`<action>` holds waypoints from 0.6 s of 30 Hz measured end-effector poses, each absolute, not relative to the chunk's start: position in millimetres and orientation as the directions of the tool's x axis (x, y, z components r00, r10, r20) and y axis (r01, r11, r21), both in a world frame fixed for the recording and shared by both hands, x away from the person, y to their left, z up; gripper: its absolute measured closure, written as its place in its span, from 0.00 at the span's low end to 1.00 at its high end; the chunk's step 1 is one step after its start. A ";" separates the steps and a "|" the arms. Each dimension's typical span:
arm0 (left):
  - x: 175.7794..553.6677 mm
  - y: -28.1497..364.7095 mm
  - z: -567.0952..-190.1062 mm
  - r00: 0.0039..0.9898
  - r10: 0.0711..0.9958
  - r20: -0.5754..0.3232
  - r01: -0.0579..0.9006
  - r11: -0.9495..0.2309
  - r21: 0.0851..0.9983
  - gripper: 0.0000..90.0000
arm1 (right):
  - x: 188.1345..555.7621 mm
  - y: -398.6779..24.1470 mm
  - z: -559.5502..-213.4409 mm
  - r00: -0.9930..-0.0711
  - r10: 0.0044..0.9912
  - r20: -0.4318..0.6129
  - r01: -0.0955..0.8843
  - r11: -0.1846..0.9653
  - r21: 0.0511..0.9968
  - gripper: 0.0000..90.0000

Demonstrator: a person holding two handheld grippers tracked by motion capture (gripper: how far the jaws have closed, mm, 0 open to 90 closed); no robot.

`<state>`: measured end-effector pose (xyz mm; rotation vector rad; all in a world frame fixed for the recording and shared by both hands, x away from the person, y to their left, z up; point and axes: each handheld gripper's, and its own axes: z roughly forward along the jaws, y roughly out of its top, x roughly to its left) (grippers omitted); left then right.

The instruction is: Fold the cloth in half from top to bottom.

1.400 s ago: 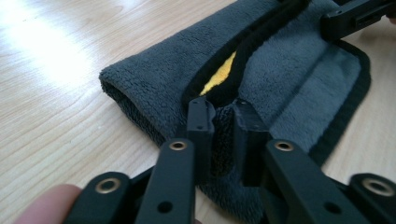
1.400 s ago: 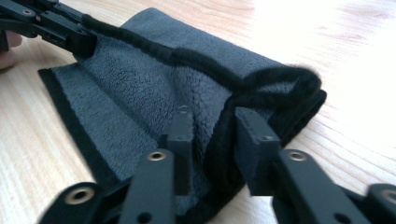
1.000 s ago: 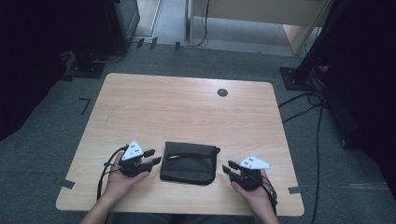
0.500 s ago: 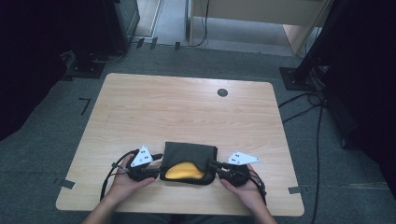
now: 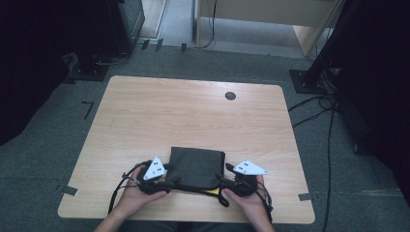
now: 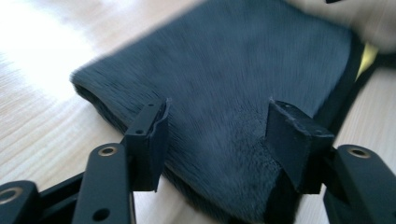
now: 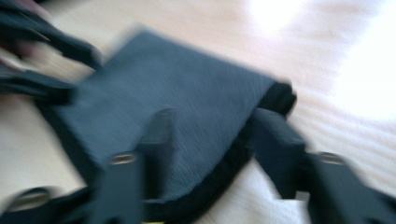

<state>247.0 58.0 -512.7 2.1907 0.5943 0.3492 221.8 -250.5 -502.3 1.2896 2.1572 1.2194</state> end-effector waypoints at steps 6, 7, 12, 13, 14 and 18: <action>243.4 58.6 -513.1 0.832 0.549 0.082 0.296 -0.564 0.771 0.40 | 223.0 -250.3 -517.7 -0.485 0.865 0.133 0.625 0.236 0.744 0.34; 243.7 59.8 -510.9 0.829 0.557 0.050 0.319 -0.545 0.775 0.36 | 222.8 -250.1 -514.4 -0.470 0.873 0.128 0.628 0.230 0.743 0.34; 250.1 82.7 -506.4 0.762 0.646 -0.046 0.429 -0.451 0.782 0.17 | 221.2 -221.4 -484.4 -0.498 0.860 0.112 0.565 0.224 0.794 0.30; 250.2 86.3 -507.2 0.746 0.665 -0.033 0.438 -0.453 0.777 0.14 | 223.9 -211.0 -482.8 -0.504 0.856 0.112 0.561 0.226 0.796 0.31; 249.4 93.2 -508.0 0.733 0.680 -0.023 0.445 -0.453 0.772 0.14 | 226.1 -203.0 -483.0 -0.502 0.858 0.107 0.562 0.230 0.794 0.30; 244.9 118.6 -509.7 0.708 0.706 -0.037 0.470 -0.431 0.770 0.12 | 239.3 -171.1 -495.6 -0.460 0.884 0.076 0.594 0.243 0.767 0.28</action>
